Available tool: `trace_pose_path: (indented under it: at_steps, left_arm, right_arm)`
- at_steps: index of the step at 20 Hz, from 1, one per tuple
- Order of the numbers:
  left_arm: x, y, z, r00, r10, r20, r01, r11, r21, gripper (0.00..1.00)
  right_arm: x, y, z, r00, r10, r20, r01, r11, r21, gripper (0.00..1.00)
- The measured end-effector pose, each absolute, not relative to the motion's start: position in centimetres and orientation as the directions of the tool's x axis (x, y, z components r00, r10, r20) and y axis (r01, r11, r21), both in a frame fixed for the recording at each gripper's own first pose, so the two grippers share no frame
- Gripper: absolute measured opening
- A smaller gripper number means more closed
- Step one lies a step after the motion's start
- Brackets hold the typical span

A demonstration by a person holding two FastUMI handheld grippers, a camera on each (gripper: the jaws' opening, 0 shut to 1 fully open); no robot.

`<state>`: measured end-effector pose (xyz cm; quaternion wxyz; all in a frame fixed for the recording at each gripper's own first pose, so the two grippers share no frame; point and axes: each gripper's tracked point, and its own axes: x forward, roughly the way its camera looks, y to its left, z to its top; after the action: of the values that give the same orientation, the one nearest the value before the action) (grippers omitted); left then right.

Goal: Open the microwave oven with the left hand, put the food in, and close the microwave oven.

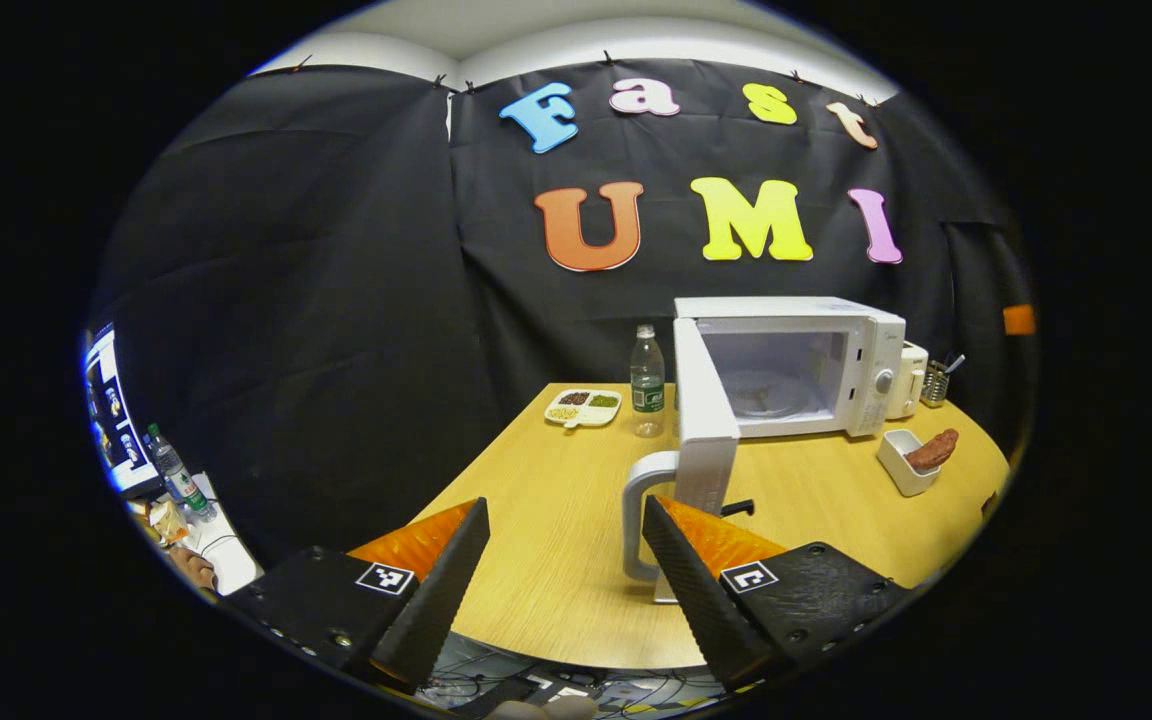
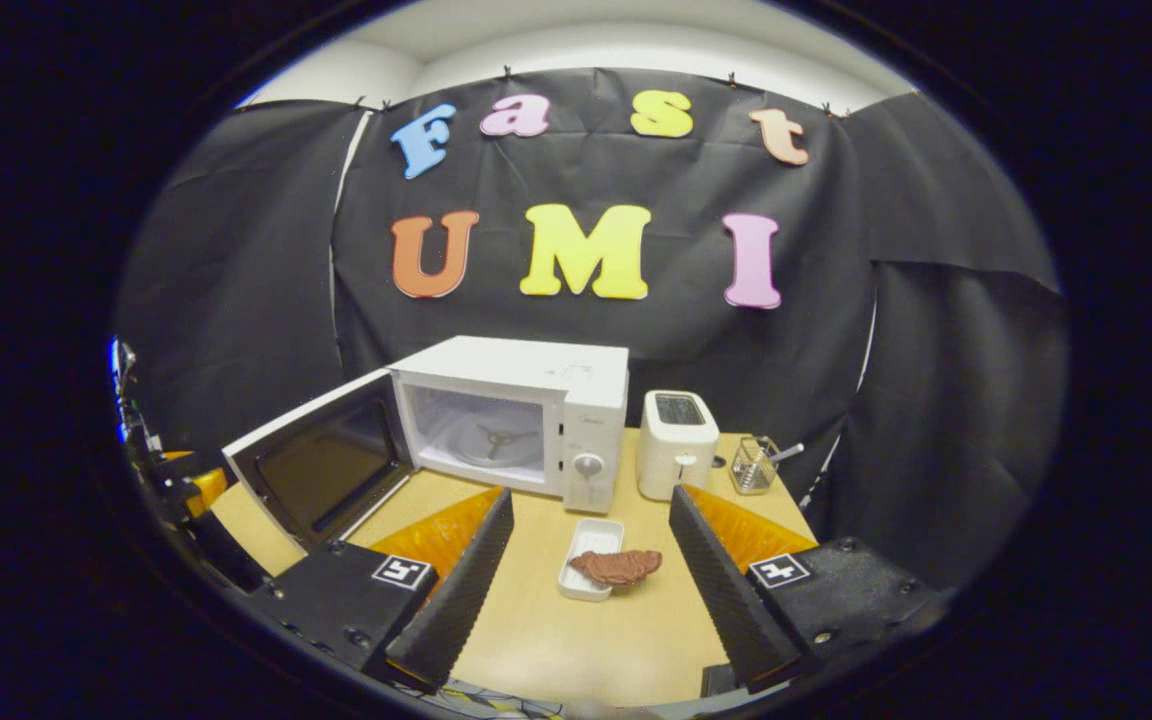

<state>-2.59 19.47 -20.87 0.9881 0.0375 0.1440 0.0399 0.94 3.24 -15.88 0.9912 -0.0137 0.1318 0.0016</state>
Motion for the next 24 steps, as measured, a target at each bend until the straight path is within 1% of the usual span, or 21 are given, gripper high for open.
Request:
trace_pose_path:
  at_steps: [4, 6, 9, 12, 13, 14, 15, 16, 17, 18, 19, 20, 21, 22, 23, 24]
  left_arm:
    - [-3.6, 15.7, -16.7, 0.970, 0.042, -0.241, -0.029, 0.998, 0.054, 0.95]
    - [-3.8, 13.0, -14.8, 0.973, 0.004, -0.229, 0.002, 1.000, 0.030, 0.95]
    - [-3.6, 9.0, -12.1, 0.978, -0.037, -0.203, 0.044, 0.999, 0.029, 0.95]
    - [-2.9, 5.5, -10.7, 0.978, -0.064, -0.199, 0.069, 0.997, 0.018, 0.95]
    - [-2.6, 4.5, -10.3, 0.978, -0.068, -0.196, 0.074, 0.997, 0.023, 0.95]
    - [-2.4, 3.6, -10.0, 0.979, -0.070, -0.194, 0.077, 0.997, 0.031, 0.95]
    - [-2.0, 2.9, -9.7, 0.978, -0.069, -0.197, 0.079, 0.996, 0.041, 0.95]
    - [-1.6, 2.3, -9.5, 0.977, -0.068, -0.200, 0.080, 0.996, 0.050, 0.95]
    - [-1.3, 1.7, -9.2, 0.978, -0.063, -0.200, 0.076, 0.995, 0.060, 0.95]
    - [-1.0, 1.2, -8.9, 0.978, -0.054, -0.202, 0.070, 0.995, 0.071, 0.95]
    - [-0.7, 0.7, -8.8, 0.978, -0.042, -0.203, 0.060, 0.995, 0.081, 0.95]
    - [-0.7, 0.4, -8.8, 0.978, -0.030, -0.207, 0.049, 0.995, 0.087, 0.95]
    - [-0.5, 0.1, -8.8, 0.977, -0.018, -0.211, 0.038, 0.995, 0.092, 0.95]
    - [-0.3, -0.2, -8.8, 0.976, -0.001, -0.217, 0.023, 0.995, 0.099, 0.95]
    - [-0.3, -0.5, -9.0, 0.974, 0.015, -0.226, 0.009, 0.995, 0.103, 0.95]
    - [-0.2, -1.0, -9.1, 0.972, 0.028, -0.231, -0.003, 0.994, 0.107, 0.95]
  right_arm:
    - [1.7, 0.5, -23.1, 0.931, -0.004, -0.366, 0.015, 1.000, 0.027, 1.00]
    - [2.4, -0.4, -26.7, 0.909, 0.014, -0.417, 0.019, 0.997, 0.075, 1.00]
    - [4.9, -1.3, -31.0, 0.883, 0.050, -0.467, 0.018, 0.990, 0.140, 1.00]
    - [8.1, -1.5, -34.4, 0.856, 0.112, -0.505, 0.001, 0.976, 0.218, 1.00]
    - [9.2, -1.7, -35.2, 0.850, 0.126, -0.511, 0.000, 0.971, 0.239, 0.89]
    - [10.1, -2.0, -35.8, 0.848, 0.133, -0.514, -0.002, 0.969, 0.248, 0.89]
    - [10.9, -2.0, -36.4, 0.840, 0.149, -0.522, -0.007, 0.964, 0.265, 0.99]
    - [11.7, -2.0, -36.8, 0.829, 0.173, -0.533, -0.010, 0.956, 0.295, 0.98]
    - [12.8, -1.9, -37.0, 0.826, 0.201, -0.527, -0.018, 0.943, 0.332, 0.86]
    - [13.6, -1.7, -37.0, 0.818, 0.229, -0.528, -0.031, 0.933, 0.358, 0.97]
    - [14.1, -1.7, -37.2, 0.809, 0.253, -0.531, -0.043, 0.926, 0.374, 0.92]
    - [14.7, -1.6, -37.1, 0.799, 0.275, -0.534, -0.056, 0.919, 0.389, 0.89]
    - [14.8, -1.5, -37.2, 0.791, 0.293, -0.537, -0.066, 0.914, 0.401, 0.84]
    - [15.2, -1.5, -37.2, 0.783, 0.312, -0.538, -0.079, 0.908, 0.412, 0.77]
    - [15.2, -1.6, -37.1, 0.774, 0.325, -0.543, -0.084, 0.903, 0.421, 0.64]
    - [15.3, -1.3, -37.1, 0.763, 0.350, -0.543, -0.095, 0.892, 0.442, 0.58]
